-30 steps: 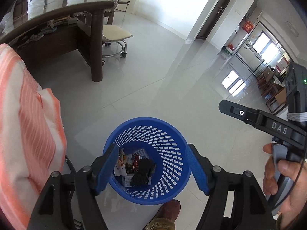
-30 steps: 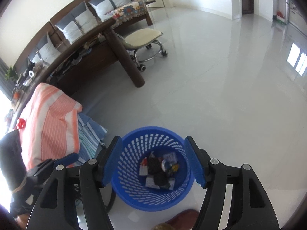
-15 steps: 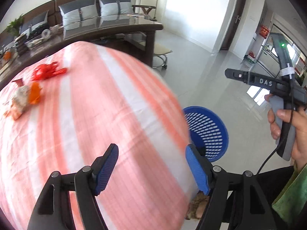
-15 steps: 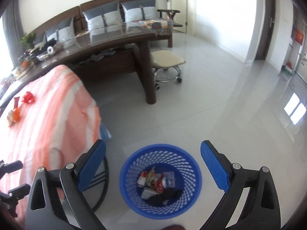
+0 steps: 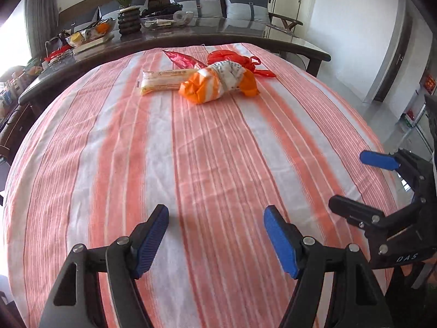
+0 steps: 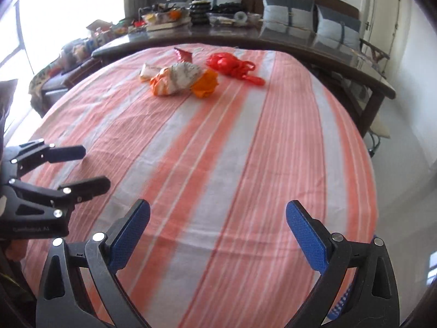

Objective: Collect trash
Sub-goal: 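Move both open tools back over the table toward the orange-white bag, then grasp the orange-and-white wrapped bag with the left tool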

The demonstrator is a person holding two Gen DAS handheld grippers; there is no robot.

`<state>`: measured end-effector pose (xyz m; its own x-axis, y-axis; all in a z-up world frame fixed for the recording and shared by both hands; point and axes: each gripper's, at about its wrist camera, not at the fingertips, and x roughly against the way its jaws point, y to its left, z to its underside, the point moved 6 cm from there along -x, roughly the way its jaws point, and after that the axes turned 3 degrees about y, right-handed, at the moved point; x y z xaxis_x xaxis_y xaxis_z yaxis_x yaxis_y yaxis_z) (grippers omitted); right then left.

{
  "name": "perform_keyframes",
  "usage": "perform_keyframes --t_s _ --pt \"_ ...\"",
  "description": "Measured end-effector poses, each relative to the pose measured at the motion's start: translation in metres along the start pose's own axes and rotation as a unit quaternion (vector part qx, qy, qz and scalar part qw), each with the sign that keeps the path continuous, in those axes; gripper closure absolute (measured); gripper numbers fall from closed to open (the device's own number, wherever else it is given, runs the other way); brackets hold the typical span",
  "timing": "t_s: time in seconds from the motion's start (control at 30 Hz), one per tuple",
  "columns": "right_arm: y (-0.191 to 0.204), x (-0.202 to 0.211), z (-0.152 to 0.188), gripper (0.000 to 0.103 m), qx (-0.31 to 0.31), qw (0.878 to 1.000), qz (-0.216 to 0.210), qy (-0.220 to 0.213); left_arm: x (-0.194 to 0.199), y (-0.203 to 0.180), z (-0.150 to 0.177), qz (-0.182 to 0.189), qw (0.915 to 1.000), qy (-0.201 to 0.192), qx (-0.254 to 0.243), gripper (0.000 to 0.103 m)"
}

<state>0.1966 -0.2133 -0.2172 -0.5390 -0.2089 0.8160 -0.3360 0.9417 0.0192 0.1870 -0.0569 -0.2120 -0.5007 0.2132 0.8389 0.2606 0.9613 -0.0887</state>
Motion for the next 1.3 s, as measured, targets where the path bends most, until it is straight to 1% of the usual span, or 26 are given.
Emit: perform_keyframes --t_s 0.03,0.1,0.13,0.2,0.27,0.33,0.43,0.5,0.57,0.7,0.77,0.93,0.97,1.0,1.03,1.1,1.17,1.2,1.23,1.3 --pt "0.005 -0.007 0.001 0.003 0.003 1.0 -0.003 0.008 -0.001 0.005 -0.002 0.003 1.0 -0.001 -0.004 0.029" --pt "0.01 -0.017 0.006 0.003 0.004 1.0 -0.003 0.024 -0.004 0.011 -0.019 0.01 0.9998 -0.001 -0.017 0.029" --pt "0.01 -0.017 0.007 0.003 0.002 1.0 -0.003 0.017 -0.007 0.013 -0.031 0.02 0.9995 -0.001 -0.025 0.029" --pt "0.011 -0.017 0.007 0.002 0.001 1.0 -0.005 0.014 -0.021 0.014 -0.053 0.04 0.9981 0.011 -0.044 0.027" --pt "0.008 -0.015 0.008 0.002 -0.003 1.0 -0.005 0.01 -0.037 0.018 -0.073 0.039 0.9978 0.015 -0.052 0.027" --pt "0.009 -0.015 0.007 0.001 -0.004 1.0 -0.003 0.008 -0.053 0.027 -0.091 0.041 0.9979 0.017 -0.048 0.027" --pt "0.01 -0.014 0.006 0.001 -0.004 1.0 -0.002 0.005 -0.07 0.036 -0.112 0.062 0.9973 0.017 -0.036 0.027" --pt "0.009 -0.014 0.007 0.001 -0.004 1.0 -0.002 0.004 -0.076 0.035 -0.122 0.082 0.9953 0.016 -0.048 0.027" --pt "0.009 -0.014 0.006 0.001 -0.006 1.0 -0.003 0.003 -0.08 0.029 -0.129 0.085 0.9937 0.014 -0.072 0.027" --pt "0.008 -0.014 0.006 0.001 -0.007 1.0 -0.004 0.003 -0.087 0.015 -0.135 0.1 0.9876 0.011 -0.12 0.027" --pt "0.008 -0.014 0.006 0.001 -0.007 1.0 -0.004 0.003 -0.086 0.008 -0.134 0.101 0.9854 0.005 -0.137 0.027" --pt "0.008 -0.014 0.006 0.001 -0.01 1.0 -0.001 0.002 -0.08 0.003 -0.125 0.112 0.984 -0.004 -0.138 0.029" --pt "0.007 -0.014 0.006 0.001 -0.012 1.0 -0.001 0.002 -0.077 0.003 -0.123 0.116 0.9839 -0.006 -0.136 0.034" --pt "0.007 -0.014 0.006 0.001 -0.013 1.0 0.0 0.002 -0.075 0.002 -0.12 0.121 0.9834 -0.003 -0.136 0.051" --pt "0.007 -0.014 0.006 0.001 -0.014 1.0 0.001 0.002 -0.072 0.0 -0.116 0.126 0.9827 0.003 -0.136 0.056" --pt "0.006 -0.013 0.007 0.001 -0.017 1.0 0.003 0.001 -0.062 -0.004 -0.106 0.136 0.9803 0.009 -0.143 0.055" --pt "0.005 -0.013 0.007 0.001 -0.021 1.0 0.005 0.0 -0.054 -0.009 -0.098 0.131 0.9788 0.009 -0.158 0.048" --pt "0.004 -0.013 0.007 0.001 -0.023 1.0 0.006 0.0 -0.053 -0.011 -0.098 0.125 0.9793 0.008 -0.159 0.038" --pt "0.004 -0.013 0.007 0.001 -0.024 1.0 0.006 0.0 -0.053 -0.012 -0.099 0.118 0.9804 0.006 -0.158 0.032" --pt "0.004 -0.013 0.007 0.001 -0.024 1.0 0.007 0.0 -0.056 -0.012 -0.106 0.104 0.984 0.001 -0.145 0.031"
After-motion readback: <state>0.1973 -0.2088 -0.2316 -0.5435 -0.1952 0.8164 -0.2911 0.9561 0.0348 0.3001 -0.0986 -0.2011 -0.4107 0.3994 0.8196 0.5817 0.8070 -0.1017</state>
